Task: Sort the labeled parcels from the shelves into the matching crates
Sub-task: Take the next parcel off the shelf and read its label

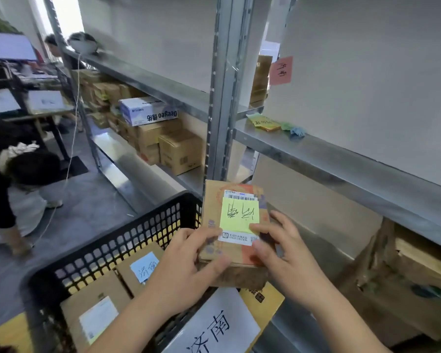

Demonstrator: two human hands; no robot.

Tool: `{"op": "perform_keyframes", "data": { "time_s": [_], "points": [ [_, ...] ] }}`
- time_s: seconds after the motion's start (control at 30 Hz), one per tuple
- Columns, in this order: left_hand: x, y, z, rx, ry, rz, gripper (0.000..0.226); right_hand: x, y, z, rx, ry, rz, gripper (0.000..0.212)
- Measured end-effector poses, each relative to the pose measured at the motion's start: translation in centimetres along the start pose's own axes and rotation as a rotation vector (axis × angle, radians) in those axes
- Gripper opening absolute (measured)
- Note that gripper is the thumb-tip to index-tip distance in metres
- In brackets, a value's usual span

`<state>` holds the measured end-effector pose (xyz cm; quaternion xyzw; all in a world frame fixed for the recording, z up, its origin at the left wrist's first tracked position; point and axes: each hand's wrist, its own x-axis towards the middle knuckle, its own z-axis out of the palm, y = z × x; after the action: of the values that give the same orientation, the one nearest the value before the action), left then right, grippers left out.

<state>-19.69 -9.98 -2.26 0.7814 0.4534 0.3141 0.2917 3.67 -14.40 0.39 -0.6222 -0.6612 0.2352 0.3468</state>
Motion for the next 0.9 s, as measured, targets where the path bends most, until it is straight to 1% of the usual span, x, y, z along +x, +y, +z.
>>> {"op": "perform_keyframes", "data": {
  "time_s": [0.07,0.13,0.2,0.23,0.27,0.33,0.37,0.4,0.5,0.6,0.77,0.9],
  "points": [
    [-0.8,-0.8,-0.8,-0.012,0.015,-0.028,0.040,0.5,-1.1,1.4,-0.025,-0.009,-0.037,0.029],
    [-1.6,-1.4,-1.7,0.015,0.034,-0.055,0.038,1.2,-1.9,2.6,-0.079,-0.051,-0.083,0.030],
    [-2.0,-1.8,-2.7,0.043,0.030,-0.069,0.036,2.1,-2.8,3.7,-0.123,-0.108,-0.141,0.036],
    [-2.1,-1.9,-3.3,0.063,0.021,-0.088,0.039,2.7,-3.4,4.0,-0.145,-0.141,-0.171,0.040],
    [-2.0,-2.1,-3.8,0.095,0.014,-0.108,0.046,3.5,-3.9,4.3,-0.176,-0.173,-0.191,0.043],
    [-1.6,-2.9,-4.9,0.142,0.019,-0.141,0.077,5.2,-4.8,4.8,-0.257,-0.246,-0.210,0.049],
    [-1.4,-3.3,-5.3,0.165,0.021,-0.144,0.088,6.2,-5.2,5.0,-0.292,-0.280,-0.222,0.052],
    [-1.0,-3.9,-5.5,0.190,0.016,-0.132,0.093,7.1,-5.6,5.3,-0.321,-0.309,-0.237,0.053],
    [0.2,-5.8,-5.3,0.253,-0.036,-0.108,0.091,10.1,-6.3,6.0,-0.409,-0.402,-0.281,0.056],
    [1.5,-7.5,-4.1,0.303,-0.072,-0.166,0.089,12.7,-5.3,6.9,-0.463,-0.483,-0.295,0.060],
    [2.9,-8.6,-0.7,0.352,-0.059,-0.281,0.070,15.7,0.0,8.5,-0.365,-0.613,-0.293,0.065],
    [4.2,-9.8,3.6,0.316,-0.120,-0.418,0.075,17.6,4.0,9.9,-0.363,-0.716,-0.292,0.072]
  ]
}}
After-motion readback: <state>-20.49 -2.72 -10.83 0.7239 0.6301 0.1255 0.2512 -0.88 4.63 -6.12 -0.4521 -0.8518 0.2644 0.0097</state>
